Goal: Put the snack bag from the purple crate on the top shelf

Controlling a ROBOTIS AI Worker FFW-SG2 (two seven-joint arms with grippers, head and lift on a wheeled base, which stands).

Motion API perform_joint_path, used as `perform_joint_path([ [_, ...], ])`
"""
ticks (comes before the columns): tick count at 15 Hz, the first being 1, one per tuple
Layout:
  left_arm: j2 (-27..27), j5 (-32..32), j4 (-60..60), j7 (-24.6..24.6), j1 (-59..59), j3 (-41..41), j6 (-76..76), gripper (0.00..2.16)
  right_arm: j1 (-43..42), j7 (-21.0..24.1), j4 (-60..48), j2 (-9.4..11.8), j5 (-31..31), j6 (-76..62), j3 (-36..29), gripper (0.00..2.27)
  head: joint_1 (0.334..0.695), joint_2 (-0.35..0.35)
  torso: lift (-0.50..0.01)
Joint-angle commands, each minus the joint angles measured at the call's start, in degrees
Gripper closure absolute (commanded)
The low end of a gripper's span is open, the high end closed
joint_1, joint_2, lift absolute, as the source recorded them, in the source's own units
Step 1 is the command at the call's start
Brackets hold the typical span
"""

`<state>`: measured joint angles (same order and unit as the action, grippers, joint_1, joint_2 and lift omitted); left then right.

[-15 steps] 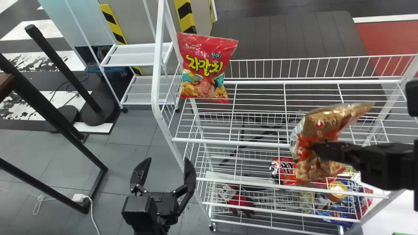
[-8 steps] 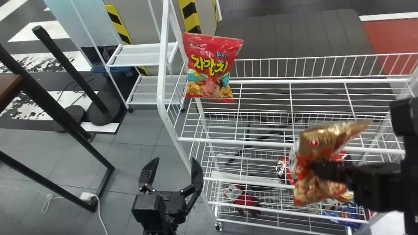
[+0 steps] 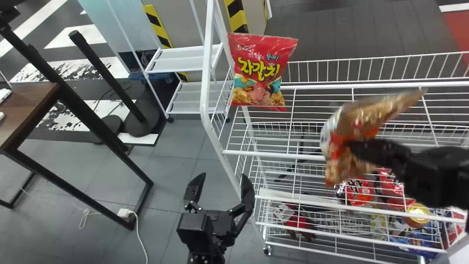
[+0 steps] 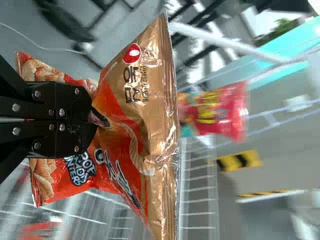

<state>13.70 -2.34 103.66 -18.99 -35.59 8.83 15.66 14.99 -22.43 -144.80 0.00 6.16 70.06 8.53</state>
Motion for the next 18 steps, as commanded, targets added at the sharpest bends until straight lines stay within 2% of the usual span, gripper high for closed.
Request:
perform_joint_path([
  [1,0.3,0.1,0.3,0.0,0.0,0.3,0.0,0.11,-0.5,0.2,3.0,-0.1,0.3,-14.0,0.3,2.00,0.695,0.296,-0.001],
  [3,0.4,0.1,0.7,0.0,-0.1,0.5,0.0,0.11,-0.7,0.4,6.5,-0.1,0.4,-23.0,0.3,2.00,0.695,0.281,-0.001],
  [7,0.5,0.0,0.7,0.1,-0.1,0.5,0.0,0.11,-2.6,4.2,18.9,-0.1,-0.6,-45.3,0.7,2.00,0.695,0.255,-0.001],
  [11,0.5,-0.2,0.6,0.2,0.1,0.5,0.0,0.11,-5.7,9.5,26.0,-0.1,0.2,-45.1,1.9,2.00,0.695,0.220,-0.001],
  [14,0.5,-0.2,0.4,0.2,0.4,0.5,0.0,0.11,-10.5,9.3,35.6,-0.1,6.7,-48.0,1.8,2.00,0.695,0.227,-0.001],
  [18,0.4,-0.6,-0.4,0.2,0.7,0.2,0.2,0.11,-15.9,8.8,44.8,-0.1,10.1,-52.3,2.3,2.00,0.695,0.233,-0.001],
])
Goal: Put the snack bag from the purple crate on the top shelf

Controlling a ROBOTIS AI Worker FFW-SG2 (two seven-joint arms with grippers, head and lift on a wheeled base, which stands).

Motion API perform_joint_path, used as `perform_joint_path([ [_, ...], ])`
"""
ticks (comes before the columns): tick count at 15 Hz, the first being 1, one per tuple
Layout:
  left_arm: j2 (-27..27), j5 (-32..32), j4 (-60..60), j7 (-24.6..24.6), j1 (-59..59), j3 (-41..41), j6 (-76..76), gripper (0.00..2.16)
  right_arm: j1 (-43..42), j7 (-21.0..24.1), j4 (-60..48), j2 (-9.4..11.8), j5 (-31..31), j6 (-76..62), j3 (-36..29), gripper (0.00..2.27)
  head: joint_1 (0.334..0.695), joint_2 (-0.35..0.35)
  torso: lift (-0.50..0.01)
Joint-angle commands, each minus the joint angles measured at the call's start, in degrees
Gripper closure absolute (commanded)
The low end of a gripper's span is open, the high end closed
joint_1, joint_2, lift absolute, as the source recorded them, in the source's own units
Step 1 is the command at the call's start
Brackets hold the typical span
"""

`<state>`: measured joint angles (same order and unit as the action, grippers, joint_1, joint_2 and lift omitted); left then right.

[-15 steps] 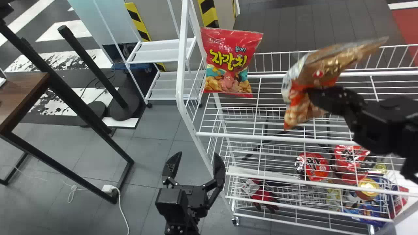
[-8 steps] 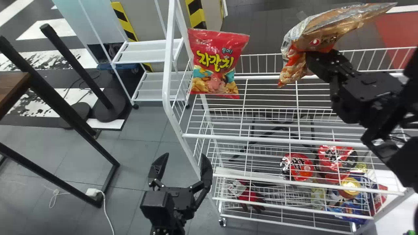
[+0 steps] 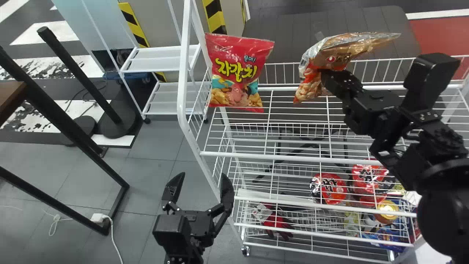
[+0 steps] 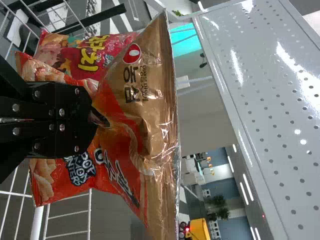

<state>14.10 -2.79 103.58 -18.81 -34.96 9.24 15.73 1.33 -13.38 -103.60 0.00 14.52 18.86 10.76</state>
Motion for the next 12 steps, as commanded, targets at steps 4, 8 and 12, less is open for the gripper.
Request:
perform_joint_path([
  [4,0.0,-0.5,-1.1,0.1,0.5,-0.4,0.1,0.11,-6.1,-0.3,9.8,-0.1,5.8,-2.7,1.4,2.00,0.695,0.242,-0.001],
  [8,0.0,-0.7,-1.8,0.4,0.9,-0.3,0.3,0.11,-9.4,2.7,14.7,-0.1,6.9,-4.0,5.0,2.00,0.695,0.258,-0.001],
  [12,0.1,-1.0,-2.2,0.4,1.2,-0.4,1.0,0.11,-12.3,4.2,21.7,-0.1,10.5,-10.1,7.7,2.00,0.695,0.276,-0.001],
])
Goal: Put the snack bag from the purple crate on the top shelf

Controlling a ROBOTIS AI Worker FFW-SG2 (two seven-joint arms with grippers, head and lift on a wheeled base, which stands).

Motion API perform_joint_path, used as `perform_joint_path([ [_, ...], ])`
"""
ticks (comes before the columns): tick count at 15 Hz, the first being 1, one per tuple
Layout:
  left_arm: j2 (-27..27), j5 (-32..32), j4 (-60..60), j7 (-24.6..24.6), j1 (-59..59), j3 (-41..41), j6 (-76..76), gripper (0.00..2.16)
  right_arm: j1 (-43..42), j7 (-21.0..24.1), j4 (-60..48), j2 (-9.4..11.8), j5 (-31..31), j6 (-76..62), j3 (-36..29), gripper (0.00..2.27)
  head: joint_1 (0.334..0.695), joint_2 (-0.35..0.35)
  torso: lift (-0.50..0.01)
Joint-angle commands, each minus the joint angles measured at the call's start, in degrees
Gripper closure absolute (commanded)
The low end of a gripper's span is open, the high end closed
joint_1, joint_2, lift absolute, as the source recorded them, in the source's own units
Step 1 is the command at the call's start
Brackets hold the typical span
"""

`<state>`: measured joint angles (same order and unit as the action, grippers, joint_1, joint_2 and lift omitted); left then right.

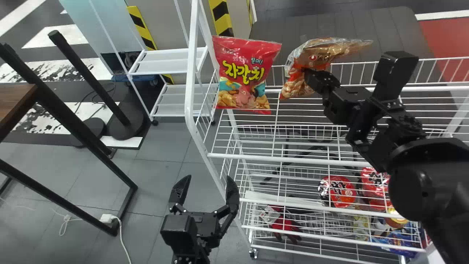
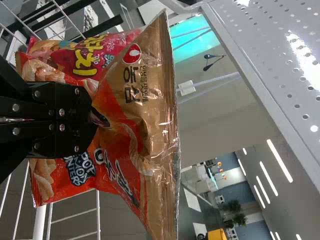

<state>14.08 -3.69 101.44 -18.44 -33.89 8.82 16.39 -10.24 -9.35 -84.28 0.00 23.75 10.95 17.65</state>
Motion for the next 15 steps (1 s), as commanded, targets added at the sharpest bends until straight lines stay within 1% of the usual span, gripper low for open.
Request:
perform_joint_path([
  [1,0.2,-0.2,-0.1,0.1,0.2,0.0,0.4,0.11,-0.8,1.0,3.6,-0.1,1.3,-4.1,1.4,2.00,0.695,0.280,-0.001],
  [4,0.3,-0.4,-0.9,0.1,0.6,-0.1,0.7,0.11,-2.6,1.1,8.6,-0.1,3.8,-6.4,2.0,2.00,0.695,0.280,-0.001],
  [6,0.3,-0.5,-0.9,0.1,0.6,-0.1,0.9,0.11,-2.7,3.3,8.9,-0.1,4.2,-7.7,4.0,2.00,0.695,0.279,-0.001],
  [10,0.3,-0.5,-1.3,0.1,0.7,-0.1,1.9,0.11,-3.6,4.1,11.0,-0.1,5.7,-7.5,5.3,1.99,0.695,0.289,-0.001],
  [12,0.3,-0.5,-1.5,0.1,0.7,-0.1,2.1,0.11,-3.7,6.5,11.8,-0.1,4.9,-7.5,6.2,1.96,0.695,0.294,-0.001],
  [15,0.3,-0.5,-1.9,0.1,0.8,0.0,2.5,0.11,-4.6,9.0,13.5,-0.1,4.7,-7.1,6.3,1.94,0.695,0.291,-0.001],
])
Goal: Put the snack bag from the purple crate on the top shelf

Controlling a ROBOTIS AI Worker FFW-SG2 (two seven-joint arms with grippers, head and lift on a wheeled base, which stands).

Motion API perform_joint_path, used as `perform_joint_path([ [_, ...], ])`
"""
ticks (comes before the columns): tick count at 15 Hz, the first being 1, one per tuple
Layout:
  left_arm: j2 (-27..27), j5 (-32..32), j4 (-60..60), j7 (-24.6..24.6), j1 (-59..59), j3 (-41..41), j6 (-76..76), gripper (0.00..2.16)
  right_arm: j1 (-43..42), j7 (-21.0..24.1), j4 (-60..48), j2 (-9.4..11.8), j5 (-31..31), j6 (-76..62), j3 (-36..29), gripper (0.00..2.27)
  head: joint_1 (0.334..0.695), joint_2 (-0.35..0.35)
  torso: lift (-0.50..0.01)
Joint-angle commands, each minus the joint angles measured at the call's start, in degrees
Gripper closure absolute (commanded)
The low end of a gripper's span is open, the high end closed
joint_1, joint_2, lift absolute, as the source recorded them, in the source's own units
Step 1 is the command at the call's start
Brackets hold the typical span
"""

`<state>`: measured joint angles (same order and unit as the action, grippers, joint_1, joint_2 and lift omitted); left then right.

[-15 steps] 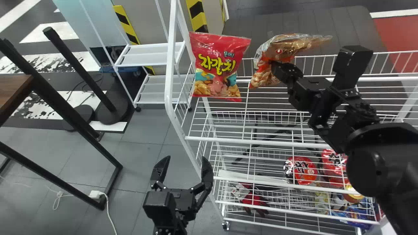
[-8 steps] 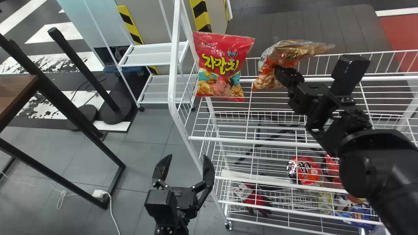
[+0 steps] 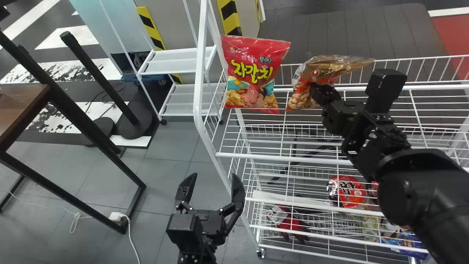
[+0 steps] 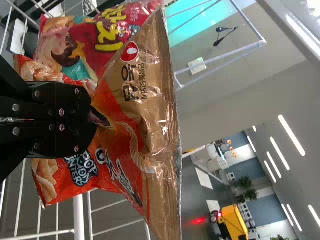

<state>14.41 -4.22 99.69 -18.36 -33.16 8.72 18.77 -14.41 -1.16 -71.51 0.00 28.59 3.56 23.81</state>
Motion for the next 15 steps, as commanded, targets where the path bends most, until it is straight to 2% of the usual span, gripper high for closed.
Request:
perform_joint_path([
  [1,0.0,0.0,-0.2,0.0,0.1,0.2,0.1,0.11,-0.5,1.4,0.8,-0.1,-0.3,0.3,0.3,1.94,0.695,0.289,-0.001],
  [5,0.0,0.0,-0.4,0.0,0.3,0.2,0.1,0.11,-1.8,4.0,1.0,-0.1,0.2,3.6,0.4,1.85,0.695,0.277,-0.001],
  [14,0.1,0.0,-0.7,0.0,0.6,0.4,0.3,0.11,-5.3,2.2,4.4,-0.1,2.5,6.2,1.9,1.84,0.695,0.289,-0.001],
  [15,0.1,0.0,-0.7,0.0,0.6,0.4,0.3,0.11,-5.5,1.9,4.5,-0.1,2.8,6.2,1.9,1.78,0.695,0.290,-0.001],
])
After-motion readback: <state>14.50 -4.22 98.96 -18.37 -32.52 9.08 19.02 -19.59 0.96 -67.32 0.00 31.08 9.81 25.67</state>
